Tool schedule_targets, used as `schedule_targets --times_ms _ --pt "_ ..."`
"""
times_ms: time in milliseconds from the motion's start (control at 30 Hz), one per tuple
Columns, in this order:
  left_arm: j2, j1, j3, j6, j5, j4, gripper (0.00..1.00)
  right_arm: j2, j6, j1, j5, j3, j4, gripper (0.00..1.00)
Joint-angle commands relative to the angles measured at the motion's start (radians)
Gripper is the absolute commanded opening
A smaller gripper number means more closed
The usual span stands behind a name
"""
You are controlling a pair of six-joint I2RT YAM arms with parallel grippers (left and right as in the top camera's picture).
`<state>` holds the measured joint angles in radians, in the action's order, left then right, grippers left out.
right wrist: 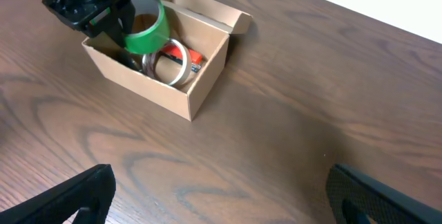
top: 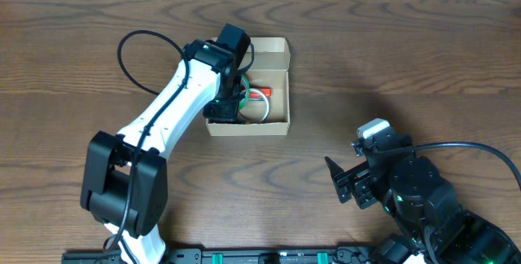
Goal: Pack container
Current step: 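Carry the green tape roll into the box with the left gripper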
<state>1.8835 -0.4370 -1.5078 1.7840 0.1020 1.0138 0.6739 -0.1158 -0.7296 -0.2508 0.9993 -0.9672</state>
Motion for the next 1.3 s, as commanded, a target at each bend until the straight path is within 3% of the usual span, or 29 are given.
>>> schedule_targets --times_ms 0,333,367,400,467,967,1000,1100,1267 --pt "0.026 0.012 -0.018 0.036 0.007 0.006 0.05 0.000 -0.007 0.002 -0.004 0.001 0.002 0.99" --pt "0.100 0.020 -0.017 0.097 0.103 0.006 0.06 0.000 -0.007 0.002 -0.003 0.001 0.002 0.99" --pt "0.105 0.020 -0.017 0.098 0.110 0.005 0.09 0.000 -0.007 0.002 -0.004 0.001 0.002 0.99" --pt "0.108 0.020 -0.017 0.098 0.114 0.004 0.19 0.000 -0.007 0.002 -0.003 0.001 0.002 0.99" --pt "0.110 0.020 -0.017 0.098 0.117 0.003 0.48 0.000 -0.007 0.002 -0.004 0.001 0.002 0.99" --pt "0.020 0.020 -0.028 0.058 0.106 0.002 0.63 0.000 -0.007 0.002 -0.004 0.001 0.002 0.99" --pt "0.008 0.020 -0.031 0.052 0.096 0.003 0.65 0.000 -0.007 0.002 -0.004 0.001 0.002 0.99" --pt "-0.024 0.020 -0.034 0.047 0.070 0.003 0.86 0.000 -0.007 0.002 -0.004 0.001 0.002 0.99" --pt "-0.064 0.020 -0.034 0.043 0.041 0.003 0.93 0.000 -0.007 0.002 -0.004 0.001 0.002 0.99"
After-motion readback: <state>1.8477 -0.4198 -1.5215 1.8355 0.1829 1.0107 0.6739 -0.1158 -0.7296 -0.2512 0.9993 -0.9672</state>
